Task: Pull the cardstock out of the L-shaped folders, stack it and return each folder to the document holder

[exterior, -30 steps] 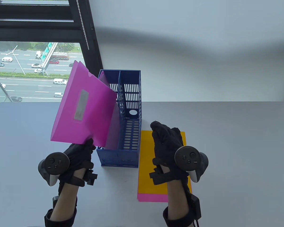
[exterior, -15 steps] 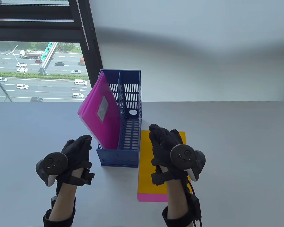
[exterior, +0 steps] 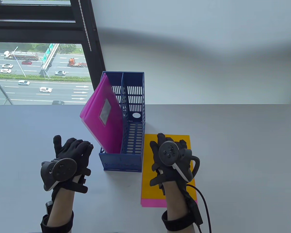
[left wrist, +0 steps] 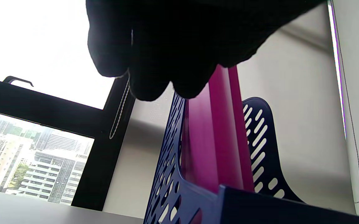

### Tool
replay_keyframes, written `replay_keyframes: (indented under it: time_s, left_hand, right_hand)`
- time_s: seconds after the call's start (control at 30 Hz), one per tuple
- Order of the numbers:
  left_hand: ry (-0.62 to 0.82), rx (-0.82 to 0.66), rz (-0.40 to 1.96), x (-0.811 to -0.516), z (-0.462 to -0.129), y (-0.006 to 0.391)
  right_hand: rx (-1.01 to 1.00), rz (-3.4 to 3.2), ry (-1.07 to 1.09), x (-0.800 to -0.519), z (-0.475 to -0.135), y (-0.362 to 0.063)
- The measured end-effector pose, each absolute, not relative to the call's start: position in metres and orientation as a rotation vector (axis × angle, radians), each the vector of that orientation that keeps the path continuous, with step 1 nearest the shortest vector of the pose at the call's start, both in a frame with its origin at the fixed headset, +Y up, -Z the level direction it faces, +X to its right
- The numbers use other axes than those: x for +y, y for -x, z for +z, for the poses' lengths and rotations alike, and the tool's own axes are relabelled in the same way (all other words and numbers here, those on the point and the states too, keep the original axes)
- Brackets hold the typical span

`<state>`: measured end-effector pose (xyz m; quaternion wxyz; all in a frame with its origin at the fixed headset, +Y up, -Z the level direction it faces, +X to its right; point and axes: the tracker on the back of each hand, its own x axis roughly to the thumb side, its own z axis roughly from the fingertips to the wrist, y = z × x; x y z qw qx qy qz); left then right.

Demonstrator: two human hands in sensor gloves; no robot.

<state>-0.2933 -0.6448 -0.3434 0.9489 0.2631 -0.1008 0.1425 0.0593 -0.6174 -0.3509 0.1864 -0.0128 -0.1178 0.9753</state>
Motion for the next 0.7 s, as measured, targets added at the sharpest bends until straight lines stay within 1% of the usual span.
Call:
replay_keyframes:
  time_s: [0.2,0.27,0.37,0.47,0.63,0.7]
  left_hand:
    - [-0.515,-0.184,0.332,-0.667,-0.354,0.304]
    - [-0.504,-0.188,0.355,-0.673,-0.356,0.306]
    - [-0.485,-0.198,0.358,-0.676,-0.358,0.306]
    - [-0.442,-0.194,0.349,-0.680,-0.361,0.305]
    - [-0.298,-0.164,0.352,-0.688,-0.367,0.309]
    - [-0.265,-0.157,0.360,-0.693,-0.370,0.311]
  right_hand:
    - [-0.545,2.772,0.053,-0.647,-0.363,-0.049]
    - [-0.593,2.784,0.045,-0.656,-0.364,-0.045]
    - [-0.614,2.804,0.022,-0.667,-0.367,-0.039]
    - [-0.554,2.828,0.015,-0.674,-0.370,-0.036]
    - [-0.372,2.840,0.009,-0.685,-0.375,-0.038]
    - [-0.335,2.832,0.019,-0.688,-0.377,-0.040]
